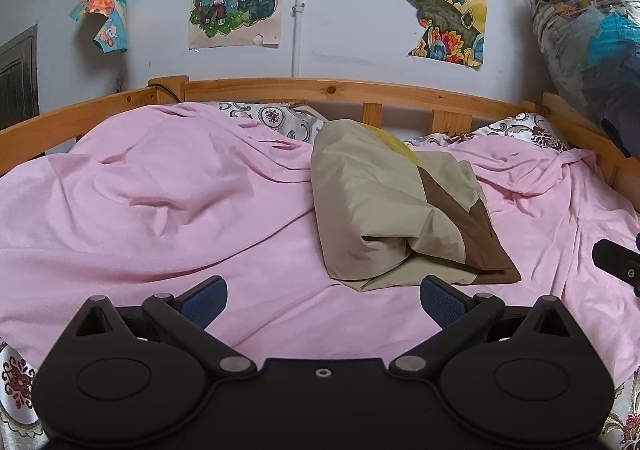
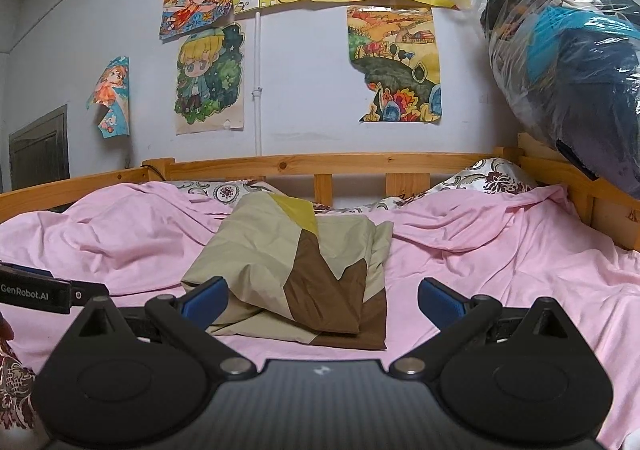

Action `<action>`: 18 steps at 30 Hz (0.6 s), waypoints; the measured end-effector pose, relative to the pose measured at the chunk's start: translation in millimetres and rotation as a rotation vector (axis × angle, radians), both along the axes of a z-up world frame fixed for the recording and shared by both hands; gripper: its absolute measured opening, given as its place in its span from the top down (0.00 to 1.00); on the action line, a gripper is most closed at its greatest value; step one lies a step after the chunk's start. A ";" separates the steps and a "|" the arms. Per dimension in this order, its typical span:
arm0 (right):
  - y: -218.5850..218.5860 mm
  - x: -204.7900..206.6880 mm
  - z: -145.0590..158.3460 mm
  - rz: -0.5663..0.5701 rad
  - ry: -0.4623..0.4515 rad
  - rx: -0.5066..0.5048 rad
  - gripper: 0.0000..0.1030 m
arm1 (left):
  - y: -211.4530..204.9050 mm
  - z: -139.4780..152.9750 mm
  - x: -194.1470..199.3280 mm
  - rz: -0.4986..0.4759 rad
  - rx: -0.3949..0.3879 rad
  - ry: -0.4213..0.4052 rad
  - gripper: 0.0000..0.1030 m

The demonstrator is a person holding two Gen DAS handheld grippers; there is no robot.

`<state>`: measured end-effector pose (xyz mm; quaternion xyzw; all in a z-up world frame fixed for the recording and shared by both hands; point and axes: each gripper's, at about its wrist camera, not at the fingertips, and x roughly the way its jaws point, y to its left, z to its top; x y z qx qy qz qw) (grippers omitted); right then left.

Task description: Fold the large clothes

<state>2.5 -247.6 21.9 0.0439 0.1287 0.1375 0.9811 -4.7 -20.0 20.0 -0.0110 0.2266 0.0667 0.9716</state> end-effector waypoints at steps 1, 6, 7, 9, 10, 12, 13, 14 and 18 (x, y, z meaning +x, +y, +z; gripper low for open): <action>0.0 0.2 0.0 0.000 0.000 0.001 0.00 | -0.3 0.4 0.0 -0.001 0.000 0.000 0.01; -0.8 0.5 -0.4 0.002 0.001 0.001 0.00 | -1.4 1.9 0.0 -0.006 0.002 -0.003 0.01; -1.2 0.3 -0.5 0.002 0.002 0.001 0.00 | -2.1 2.4 0.1 -0.008 0.003 -0.005 0.01; -2.2 1.0 0.0 0.002 0.004 0.001 0.00 | -2.9 2.2 -0.8 -0.012 0.004 -0.008 0.01; -2.2 1.1 0.0 0.002 0.004 0.001 0.00 | -3.9 2.2 -1.5 -0.014 0.005 -0.009 0.01; -2.0 1.0 0.0 0.002 0.003 0.001 0.00 | -5.2 2.4 -2.1 -0.020 0.006 -0.012 0.01; -1.8 1.0 0.0 0.001 0.003 0.001 0.00 | -5.1 2.1 -2.4 -0.023 0.007 -0.012 0.01; -1.6 1.0 0.0 0.002 0.004 0.001 0.00 | -5.8 2.1 -2.5 -0.026 0.009 -0.013 0.01; -2.6 1.1 -0.1 0.003 0.005 0.000 0.00 | -8.5 1.7 -3.4 -0.033 0.016 -0.015 0.01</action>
